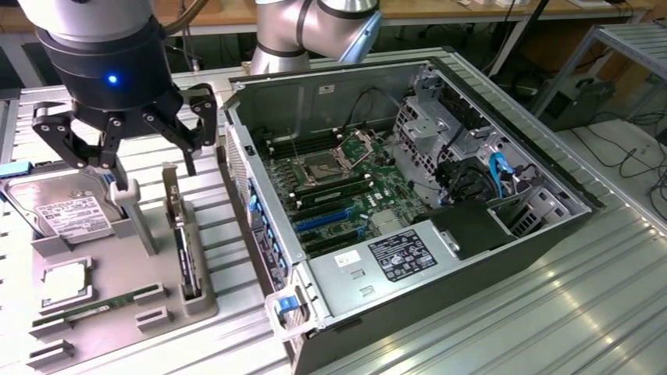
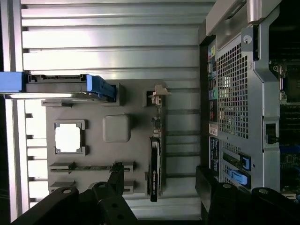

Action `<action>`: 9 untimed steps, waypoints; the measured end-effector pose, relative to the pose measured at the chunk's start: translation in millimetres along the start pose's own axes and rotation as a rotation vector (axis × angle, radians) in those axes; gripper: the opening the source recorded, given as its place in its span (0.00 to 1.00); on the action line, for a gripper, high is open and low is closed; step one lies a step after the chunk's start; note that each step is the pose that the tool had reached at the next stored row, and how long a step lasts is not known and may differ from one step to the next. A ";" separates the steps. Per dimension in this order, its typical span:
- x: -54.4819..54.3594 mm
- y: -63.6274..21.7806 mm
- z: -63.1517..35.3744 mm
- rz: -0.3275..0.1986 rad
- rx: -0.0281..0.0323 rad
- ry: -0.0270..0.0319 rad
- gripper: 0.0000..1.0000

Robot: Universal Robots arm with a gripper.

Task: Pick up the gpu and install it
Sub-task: 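Pick up the gpu and move the gpu toward the slot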

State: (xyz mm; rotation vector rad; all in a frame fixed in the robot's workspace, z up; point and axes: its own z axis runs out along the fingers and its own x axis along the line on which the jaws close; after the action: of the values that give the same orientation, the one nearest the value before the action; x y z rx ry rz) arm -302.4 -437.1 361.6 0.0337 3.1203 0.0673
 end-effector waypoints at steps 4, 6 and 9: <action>0.1 -0.3 6.4 -0.002 0.0006 0.0000 0.72; 0.2 -0.4 8.8 -0.002 0.0006 0.0000 0.72; 0.3 -0.6 12.8 -0.004 0.0007 0.0001 0.72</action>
State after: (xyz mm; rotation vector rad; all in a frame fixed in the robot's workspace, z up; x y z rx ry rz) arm -302.5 -437.2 348.7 0.0278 3.1204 0.0662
